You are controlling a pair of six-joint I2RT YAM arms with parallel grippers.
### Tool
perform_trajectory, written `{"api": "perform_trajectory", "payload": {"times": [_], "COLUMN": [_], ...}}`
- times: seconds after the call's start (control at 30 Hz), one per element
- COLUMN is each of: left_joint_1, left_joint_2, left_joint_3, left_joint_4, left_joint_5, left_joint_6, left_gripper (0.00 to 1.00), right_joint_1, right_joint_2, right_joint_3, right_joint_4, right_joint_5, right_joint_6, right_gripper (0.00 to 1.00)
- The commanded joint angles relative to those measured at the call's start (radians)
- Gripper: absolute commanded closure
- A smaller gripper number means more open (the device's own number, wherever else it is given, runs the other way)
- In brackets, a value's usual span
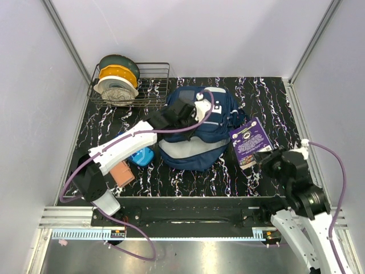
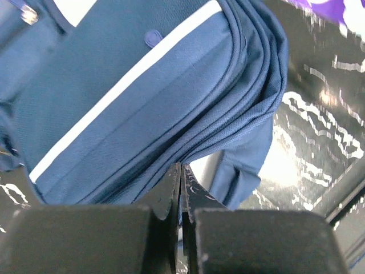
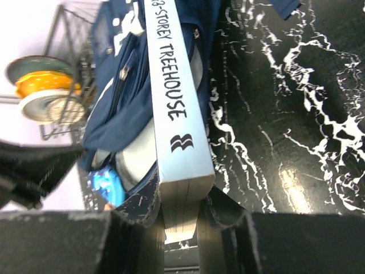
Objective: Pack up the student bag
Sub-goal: Place the book in the student bag.
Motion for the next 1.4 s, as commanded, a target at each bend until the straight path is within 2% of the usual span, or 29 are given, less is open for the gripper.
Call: {"api": "perform_trajectory", "payload": {"times": [0.0,0.17,0.33,0.47,0.53,0.67,0.8,1.03,1.07,1.17,1.37], "left_joint_1": [0.045,0.045,0.025,-0.033,-0.056,-0.077,-0.102,-0.125,-0.130,-0.142,-0.177], "left_joint_2": [-0.009,0.066,0.130,0.170,0.187,0.181,0.170,0.147,0.146,0.140,0.129], "left_joint_3": [0.163,0.345,0.471,0.568,0.588,0.589,0.596,0.579,0.579,0.580,0.591], "left_joint_4": [0.101,0.064,0.033,0.015,0.007,0.007,0.007,0.013,0.015,0.020,0.044], "left_joint_5": [-0.086,-0.082,-0.074,-0.096,-0.082,-0.085,-0.083,-0.091,-0.091,-0.077,-0.060], "left_joint_6": [-0.045,-0.076,-0.110,-0.116,-0.134,-0.163,-0.171,-0.186,-0.186,-0.199,-0.220], "left_gripper": [1.00,1.00,1.00,1.00,1.00,1.00,1.00,1.00,1.00,1.00,1.00], "right_joint_1": [-0.001,-0.001,0.000,-0.001,0.000,-0.001,-0.001,-0.001,-0.001,-0.003,-0.001], "right_joint_2": [-0.132,-0.134,-0.187,-0.140,-0.117,-0.080,0.019,0.136,0.145,0.207,0.442], "right_joint_3": [0.100,0.024,0.008,-0.085,-0.131,-0.212,-0.275,-0.329,-0.346,-0.381,-0.400], "right_joint_4": [-0.070,-0.021,0.010,0.105,0.223,0.381,0.631,0.832,0.925,1.056,1.269], "right_joint_5": [-0.116,-0.434,-0.444,-0.527,-0.522,-0.382,-0.363,-0.325,-0.321,-0.286,-0.190], "right_joint_6": [0.029,0.090,0.171,0.231,0.274,0.311,0.334,0.360,0.366,0.388,0.415], "right_gripper": [1.00,1.00,1.00,1.00,1.00,1.00,1.00,1.00,1.00,1.00,1.00]}}
